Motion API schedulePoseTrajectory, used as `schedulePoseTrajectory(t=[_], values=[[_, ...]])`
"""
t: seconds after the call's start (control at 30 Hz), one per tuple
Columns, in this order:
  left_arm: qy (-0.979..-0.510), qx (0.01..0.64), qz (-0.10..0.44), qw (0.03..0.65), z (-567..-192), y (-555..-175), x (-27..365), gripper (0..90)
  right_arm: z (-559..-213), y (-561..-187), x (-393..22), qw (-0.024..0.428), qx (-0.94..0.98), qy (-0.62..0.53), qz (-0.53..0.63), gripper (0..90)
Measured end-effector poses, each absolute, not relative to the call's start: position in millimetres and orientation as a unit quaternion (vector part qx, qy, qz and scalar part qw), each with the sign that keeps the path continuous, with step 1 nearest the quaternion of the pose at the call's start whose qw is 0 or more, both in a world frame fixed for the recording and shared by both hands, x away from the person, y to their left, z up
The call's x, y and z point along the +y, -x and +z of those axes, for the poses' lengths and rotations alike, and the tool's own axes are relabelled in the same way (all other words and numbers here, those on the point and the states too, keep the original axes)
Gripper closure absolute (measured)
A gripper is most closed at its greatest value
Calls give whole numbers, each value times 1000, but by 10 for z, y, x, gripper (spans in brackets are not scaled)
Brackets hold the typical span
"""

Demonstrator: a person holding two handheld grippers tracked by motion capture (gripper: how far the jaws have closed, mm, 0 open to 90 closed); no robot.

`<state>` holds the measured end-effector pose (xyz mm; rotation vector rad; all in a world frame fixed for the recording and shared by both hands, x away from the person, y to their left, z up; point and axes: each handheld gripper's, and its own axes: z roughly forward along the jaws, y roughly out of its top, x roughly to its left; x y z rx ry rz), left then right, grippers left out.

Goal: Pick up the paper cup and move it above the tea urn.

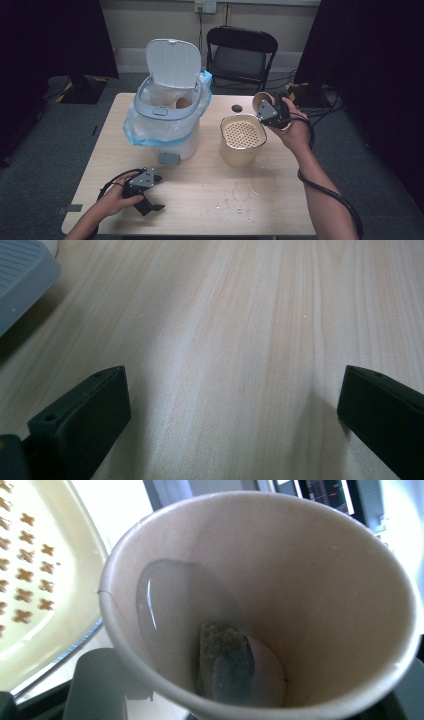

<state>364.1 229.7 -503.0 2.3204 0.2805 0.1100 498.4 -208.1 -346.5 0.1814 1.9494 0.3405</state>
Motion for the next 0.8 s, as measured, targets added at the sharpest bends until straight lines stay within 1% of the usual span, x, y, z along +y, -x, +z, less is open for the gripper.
schedulePoseTrajectory(t=[0.17, 0.37, 0.53, 0.6, 0.7, 0.8], values=[[-913, 111, 43, 390, -5029, -3640, 2296, 0, -3464, -4944, -2015, 568, 816, -35, 104, 323], [-913, 110, 42, 390, -5029, -3641, 2297, 0, -3498, -4884, -1919, 613, 789, -3, 44, 324], [-913, 111, 43, 390, -5028, -3640, 2297, 0, -3550, -4820, -1834, 663, 744, 76, -36, 324], [-913, 111, 43, 390, -5029, -3640, 2296, 0, -3549, -4809, -1816, 669, 739, 76, -39, 324], [-913, 111, 42, 390, -5028, -3640, 2297, 0, -3559, -4798, -1796, 696, 701, 125, -94, 325], [-913, 111, 42, 390, -5028, -3641, 2297, 0, -3585, -4795, -1784, 705, 677, 161, -136, 326]])
